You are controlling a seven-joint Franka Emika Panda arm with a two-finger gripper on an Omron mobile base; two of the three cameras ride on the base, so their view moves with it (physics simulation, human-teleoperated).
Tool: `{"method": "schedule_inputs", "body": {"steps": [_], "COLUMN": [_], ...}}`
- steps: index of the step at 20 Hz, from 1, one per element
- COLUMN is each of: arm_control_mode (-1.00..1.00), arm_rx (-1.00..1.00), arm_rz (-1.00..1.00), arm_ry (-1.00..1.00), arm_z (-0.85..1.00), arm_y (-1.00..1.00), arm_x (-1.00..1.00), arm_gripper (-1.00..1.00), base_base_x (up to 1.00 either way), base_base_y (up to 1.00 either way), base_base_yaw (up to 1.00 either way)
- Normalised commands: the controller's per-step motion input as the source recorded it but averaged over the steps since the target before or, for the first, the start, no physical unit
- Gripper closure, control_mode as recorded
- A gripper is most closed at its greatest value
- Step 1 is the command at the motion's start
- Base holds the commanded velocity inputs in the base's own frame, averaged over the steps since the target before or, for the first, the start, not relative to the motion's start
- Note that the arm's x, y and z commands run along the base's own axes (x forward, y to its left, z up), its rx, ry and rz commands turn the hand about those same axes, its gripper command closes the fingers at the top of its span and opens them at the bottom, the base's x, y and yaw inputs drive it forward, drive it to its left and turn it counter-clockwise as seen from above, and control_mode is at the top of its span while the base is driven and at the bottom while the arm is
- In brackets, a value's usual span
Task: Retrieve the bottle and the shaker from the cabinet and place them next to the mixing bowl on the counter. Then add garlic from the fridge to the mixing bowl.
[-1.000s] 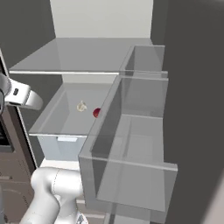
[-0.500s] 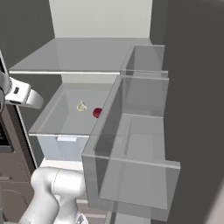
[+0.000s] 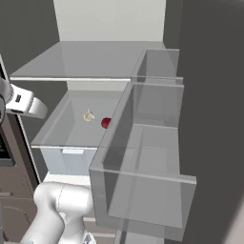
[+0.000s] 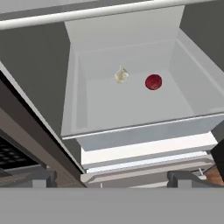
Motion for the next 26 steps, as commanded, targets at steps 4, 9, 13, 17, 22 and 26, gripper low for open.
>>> {"method": "schedule_inputs", "body": {"steps": [4,9,13,17,22,26], "arm_control_mode": [-1.00,-1.00,-1.00,-1.00,-1.00,-1.00], "arm_rx": [0.04,0.00,-0.06,-0.06,-0.08,-0.02], "arm_rz": [0.00,0.00,0.00,0.00,0.00,0.00], "arm_ry": [0.05,0.19,0.11,0.00,-0.05,-0.08], "arm_z": [-0.03,-0.12,-0.39,-0.59,-0.53,-0.14], "arm_y": [-0.19,-0.08,-0.09,-0.12,-0.15,0.00], "arm_x": [0.00,0.07,0.31,0.27,0.19,0.64], "arm_gripper": [-1.00,-1.00,-1.00,-1.00,-1.00,-1.00], "base_base_x": [0.00,0.00,0.00,0.00,0.00,0.00], "base_base_y": [0.00,0.00,0.00,0.00,0.00,0.00], "base_base_yaw": [0.00,0.00,0.00,0.00,0.00,0.00]}}
